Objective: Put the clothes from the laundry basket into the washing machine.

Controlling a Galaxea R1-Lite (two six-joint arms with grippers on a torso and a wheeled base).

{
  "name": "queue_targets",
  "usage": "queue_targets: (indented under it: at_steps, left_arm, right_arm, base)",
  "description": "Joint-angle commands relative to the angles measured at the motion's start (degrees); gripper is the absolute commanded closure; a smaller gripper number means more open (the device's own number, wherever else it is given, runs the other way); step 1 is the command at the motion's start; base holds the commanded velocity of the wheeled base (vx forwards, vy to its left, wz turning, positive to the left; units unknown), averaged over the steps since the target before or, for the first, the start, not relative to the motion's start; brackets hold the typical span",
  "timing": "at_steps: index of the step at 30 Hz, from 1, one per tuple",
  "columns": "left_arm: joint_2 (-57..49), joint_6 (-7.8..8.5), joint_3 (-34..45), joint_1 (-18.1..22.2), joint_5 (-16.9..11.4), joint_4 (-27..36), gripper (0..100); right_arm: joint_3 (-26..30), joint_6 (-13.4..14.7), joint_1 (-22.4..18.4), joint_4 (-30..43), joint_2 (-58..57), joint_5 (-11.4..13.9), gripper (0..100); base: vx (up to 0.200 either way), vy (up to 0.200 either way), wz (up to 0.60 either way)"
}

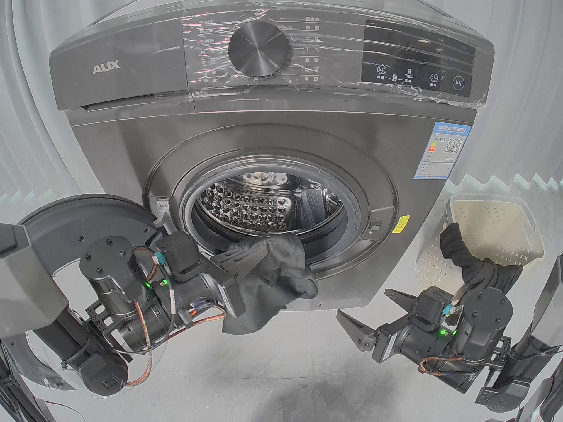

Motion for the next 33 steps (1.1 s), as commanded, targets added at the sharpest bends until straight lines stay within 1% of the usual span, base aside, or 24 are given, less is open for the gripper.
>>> queue_targets:
  at_steps: [1, 2, 4, 6, 19, 25, 30, 33]
  left_arm:
    - [-1.94, -0.19, -1.08, 0.04, 0.25, -0.01, 100]
    - [-1.94, -0.19, -1.08, 0.04, 0.25, -0.01, 100]
    - [-2.03, -0.19, -1.35, 0.04, 0.69, -0.01, 100]
    - [-1.94, -0.19, -1.79, 0.04, 0.78, -0.01, 100]
    - [-2.91, -0.19, -2.58, -0.14, 0.78, -0.01, 100]
    - [-3.79, -0.28, -2.84, -0.14, 0.78, -0.01, 100]
    - [-3.7, -0.28, -2.75, -0.22, 0.78, -0.01, 100]
    - [-3.79, -0.28, -2.67, -0.22, 0.78, -0.01, 100]
  right_arm:
    - [1.2, 0.17, 0.22, -0.03, 1.08, 0.19, 0]
    - [1.2, 0.17, 0.22, -0.03, 1.08, 0.19, 0]
    - [1.2, 0.17, 0.74, -0.03, 1.78, 1.16, 0]
    - [0.85, 0.17, 0.83, -0.03, 2.13, 1.51, 0]
    - [-1.52, 0.08, -0.93, -0.03, 4.77, 1.51, 0]
    - [-4.95, -0.1, -2.24, -0.03, 6.79, 1.77, 0]
    - [-9.25, -0.45, -2.42, -0.03, 9.43, 3.88, 0]
    - [-11.72, -1.24, -2.42, -0.03, 11.36, 4.59, 0]
  base:
    - [0.0, 0.0, 0.0]
    - [0.0, 0.0, 0.0]
    - [0.0, 0.0, 0.0]
    - [0.0, 0.0, 0.0]
    - [0.0, 0.0, 0.0]
    - [0.0, 0.0, 0.0]
    - [0.0, 0.0, 0.0]
    - [0.0, 0.0, 0.0]
